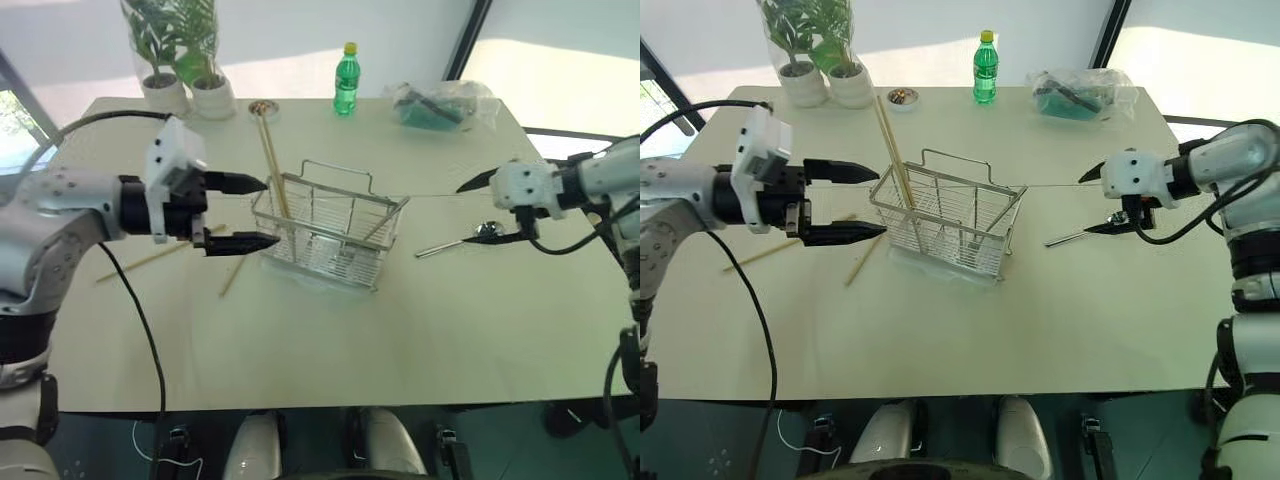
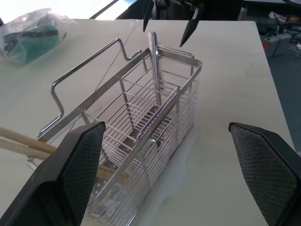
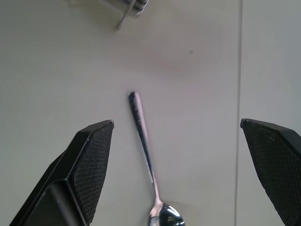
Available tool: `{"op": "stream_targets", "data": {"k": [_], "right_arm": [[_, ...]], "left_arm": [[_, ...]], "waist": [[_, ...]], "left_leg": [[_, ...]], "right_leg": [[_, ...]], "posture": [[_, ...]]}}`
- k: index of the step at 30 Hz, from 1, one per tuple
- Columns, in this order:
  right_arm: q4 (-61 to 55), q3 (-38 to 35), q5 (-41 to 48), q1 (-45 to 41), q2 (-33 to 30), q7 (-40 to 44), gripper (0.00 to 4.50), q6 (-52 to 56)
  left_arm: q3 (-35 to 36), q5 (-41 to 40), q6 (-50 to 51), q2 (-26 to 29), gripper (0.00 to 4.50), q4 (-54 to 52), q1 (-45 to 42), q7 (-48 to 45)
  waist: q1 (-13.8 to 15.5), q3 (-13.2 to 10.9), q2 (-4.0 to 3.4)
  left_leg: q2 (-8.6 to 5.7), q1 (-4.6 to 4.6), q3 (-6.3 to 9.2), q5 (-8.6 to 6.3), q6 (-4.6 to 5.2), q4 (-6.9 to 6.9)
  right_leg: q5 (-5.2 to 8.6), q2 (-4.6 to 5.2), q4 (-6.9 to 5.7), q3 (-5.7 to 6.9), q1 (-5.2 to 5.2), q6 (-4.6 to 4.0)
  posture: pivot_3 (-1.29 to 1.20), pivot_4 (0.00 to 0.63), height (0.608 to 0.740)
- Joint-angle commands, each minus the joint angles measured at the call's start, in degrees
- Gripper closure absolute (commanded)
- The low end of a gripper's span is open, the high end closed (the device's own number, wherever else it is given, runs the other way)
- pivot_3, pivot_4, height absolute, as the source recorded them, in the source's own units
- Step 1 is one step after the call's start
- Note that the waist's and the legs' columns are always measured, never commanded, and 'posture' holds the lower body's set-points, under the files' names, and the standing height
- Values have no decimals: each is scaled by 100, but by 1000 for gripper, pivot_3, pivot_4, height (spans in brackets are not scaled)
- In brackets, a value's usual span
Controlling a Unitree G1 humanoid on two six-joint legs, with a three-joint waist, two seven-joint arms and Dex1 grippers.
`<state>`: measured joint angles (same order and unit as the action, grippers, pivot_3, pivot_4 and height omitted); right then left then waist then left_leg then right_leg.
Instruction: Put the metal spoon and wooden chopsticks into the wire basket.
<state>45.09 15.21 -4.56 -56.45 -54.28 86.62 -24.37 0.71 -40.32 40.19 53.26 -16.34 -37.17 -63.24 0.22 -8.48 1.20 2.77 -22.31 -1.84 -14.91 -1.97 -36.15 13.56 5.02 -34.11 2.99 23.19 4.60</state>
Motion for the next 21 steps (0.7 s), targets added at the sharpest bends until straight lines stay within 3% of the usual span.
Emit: {"op": "stream_targets", "data": {"k": [1,9,21], "right_arm": [[683,173,-388,-467,156,32,28,-553],[2386,673,-1451,-1464,1042,-1102,28,-705],[3074,1023,-2290,-1615,1473,-1850,28,-586]], "left_arm": [[-9,27,-37,-86,54,19,-264,-93],[-205,159,-28,-251,54,-38,-373,-242],[51,-160,619,-250,54,-414,-415,23]], "waist": [[-2,-3,1],[-113,-3,0],[-113,-3,0]], "left_leg": [[0,0,1,0,0,-1],[0,10,2,10,-14,-7],[-2,6,3,10,-14,-7]], "right_leg": [[0,0,-1,0,0,0],[-1,-2,-17,-7,-5,-2],[-10,-2,-17,-12,-5,16]], "posture": [[0,150,717],[0,150,717],[0,150,717]]}}
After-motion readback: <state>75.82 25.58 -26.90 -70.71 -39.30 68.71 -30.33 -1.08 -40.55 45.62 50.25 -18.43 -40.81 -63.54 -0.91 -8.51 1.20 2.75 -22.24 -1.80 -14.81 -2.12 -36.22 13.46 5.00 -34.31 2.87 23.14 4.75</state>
